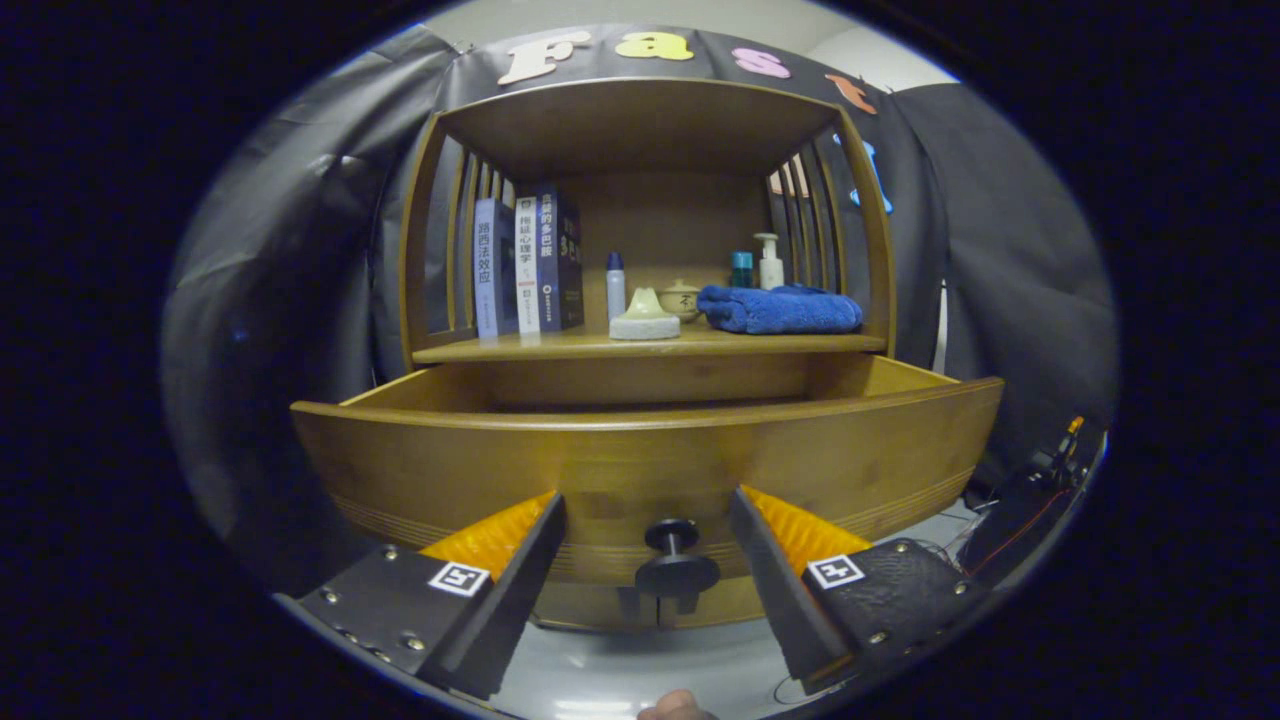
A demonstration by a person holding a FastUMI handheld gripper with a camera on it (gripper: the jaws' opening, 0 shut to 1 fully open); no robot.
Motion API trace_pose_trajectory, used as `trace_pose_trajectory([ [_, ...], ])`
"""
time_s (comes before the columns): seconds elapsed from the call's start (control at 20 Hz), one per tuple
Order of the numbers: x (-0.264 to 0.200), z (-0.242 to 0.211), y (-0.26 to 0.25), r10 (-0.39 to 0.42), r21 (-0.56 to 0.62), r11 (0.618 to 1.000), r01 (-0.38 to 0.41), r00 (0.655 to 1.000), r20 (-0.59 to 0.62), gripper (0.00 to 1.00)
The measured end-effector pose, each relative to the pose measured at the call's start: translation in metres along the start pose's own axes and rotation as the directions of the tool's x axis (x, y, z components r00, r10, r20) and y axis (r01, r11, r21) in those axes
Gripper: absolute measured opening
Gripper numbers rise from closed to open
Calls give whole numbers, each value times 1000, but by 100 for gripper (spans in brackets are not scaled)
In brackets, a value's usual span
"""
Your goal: Pull open the drawer, take out the items inside it, and place them on the countertop above the cabinet.
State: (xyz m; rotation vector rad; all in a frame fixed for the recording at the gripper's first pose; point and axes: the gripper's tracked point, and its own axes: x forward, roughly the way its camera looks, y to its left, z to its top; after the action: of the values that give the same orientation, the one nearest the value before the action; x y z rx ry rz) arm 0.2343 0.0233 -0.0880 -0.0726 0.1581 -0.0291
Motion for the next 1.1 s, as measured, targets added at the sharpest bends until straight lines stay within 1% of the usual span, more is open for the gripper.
trace_pose_trajectory([
  [0.05, 6, -5, 3, -1, 0, 1000, 1, 1000, -24, 100],
  [0.25, 39, -3, 10, -7, 31, 999, 8, 999, -32, 99],
  [0.45, 61, -3, 16, 17, 121, 993, -15, 1000, -11, 99],
  [0.55, 73, -3, 17, 15, 102, 995, -14, 1000, -4, 99],
  [0.85, 100, 1, 20, 7, 105, 994, -10, 1000, 25, 99],
  [1.1, 121, 7, 23, -32, 35, 999, 27, 989, 142, 99],
])
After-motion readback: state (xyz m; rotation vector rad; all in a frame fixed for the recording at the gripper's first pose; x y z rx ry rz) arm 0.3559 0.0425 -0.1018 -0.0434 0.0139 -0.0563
